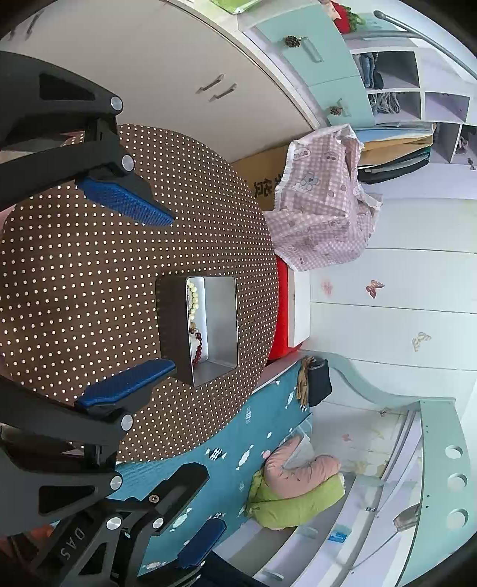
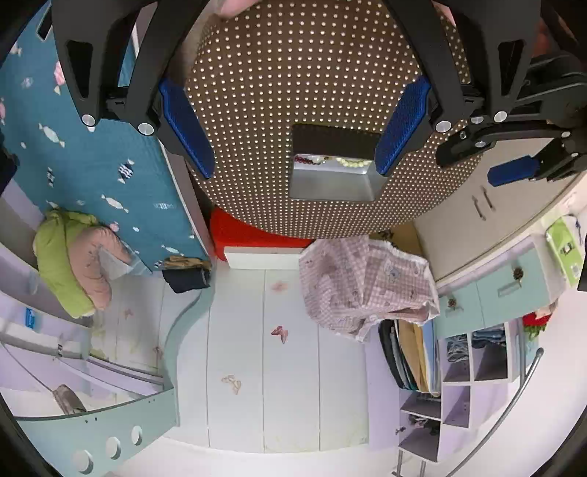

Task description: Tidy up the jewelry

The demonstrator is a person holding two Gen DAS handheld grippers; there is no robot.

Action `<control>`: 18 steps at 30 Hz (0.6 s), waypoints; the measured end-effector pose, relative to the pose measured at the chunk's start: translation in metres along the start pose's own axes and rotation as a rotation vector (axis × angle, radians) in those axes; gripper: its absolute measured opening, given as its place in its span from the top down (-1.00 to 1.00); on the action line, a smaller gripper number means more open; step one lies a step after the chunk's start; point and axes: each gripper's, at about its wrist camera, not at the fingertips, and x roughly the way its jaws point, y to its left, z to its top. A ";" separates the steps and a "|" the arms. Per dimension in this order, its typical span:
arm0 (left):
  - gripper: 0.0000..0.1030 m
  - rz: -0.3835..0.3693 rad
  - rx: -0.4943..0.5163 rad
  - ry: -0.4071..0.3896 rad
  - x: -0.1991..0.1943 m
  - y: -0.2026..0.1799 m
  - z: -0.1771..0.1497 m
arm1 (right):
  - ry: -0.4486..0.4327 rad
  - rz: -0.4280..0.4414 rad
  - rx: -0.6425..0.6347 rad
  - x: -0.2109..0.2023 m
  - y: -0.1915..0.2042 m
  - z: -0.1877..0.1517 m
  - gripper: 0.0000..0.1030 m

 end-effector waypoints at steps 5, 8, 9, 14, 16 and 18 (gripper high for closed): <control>-0.46 0.022 0.004 -0.001 -0.002 0.000 0.000 | 0.006 0.014 0.024 0.002 -0.002 0.001 -0.68; -0.50 0.022 0.002 0.005 0.000 0.000 0.003 | 0.009 0.022 0.029 0.002 -0.004 0.001 -0.68; -0.50 0.018 0.005 0.006 0.000 0.000 0.004 | 0.015 0.024 0.032 0.003 -0.005 0.001 -0.68; -0.50 0.022 0.011 -0.002 -0.002 0.000 0.006 | 0.037 0.015 0.049 0.007 -0.010 -0.002 -0.68; -0.50 0.016 0.009 0.001 -0.001 0.001 0.006 | 0.039 0.016 0.048 0.007 -0.010 -0.002 -0.68; -0.50 0.012 0.009 0.003 0.000 0.001 0.005 | 0.036 0.014 0.046 0.006 -0.008 -0.002 -0.68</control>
